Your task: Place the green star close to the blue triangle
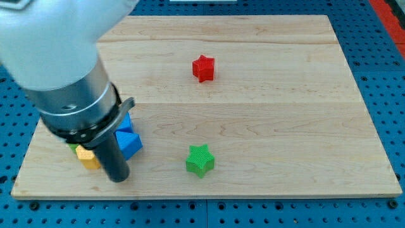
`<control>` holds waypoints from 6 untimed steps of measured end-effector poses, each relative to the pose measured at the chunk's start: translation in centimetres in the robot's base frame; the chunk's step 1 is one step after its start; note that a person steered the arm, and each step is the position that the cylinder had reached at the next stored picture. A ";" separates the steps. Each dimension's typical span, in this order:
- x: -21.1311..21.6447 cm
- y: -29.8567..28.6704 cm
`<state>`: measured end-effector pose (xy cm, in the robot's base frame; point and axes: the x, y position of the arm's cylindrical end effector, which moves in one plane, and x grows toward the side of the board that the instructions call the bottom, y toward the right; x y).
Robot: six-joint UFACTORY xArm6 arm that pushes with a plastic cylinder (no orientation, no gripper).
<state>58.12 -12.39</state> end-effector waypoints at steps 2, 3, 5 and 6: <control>-3.4 1.6; -2.2 2.6; -2.8 2.4; -3.5 3.2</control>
<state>54.65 -9.16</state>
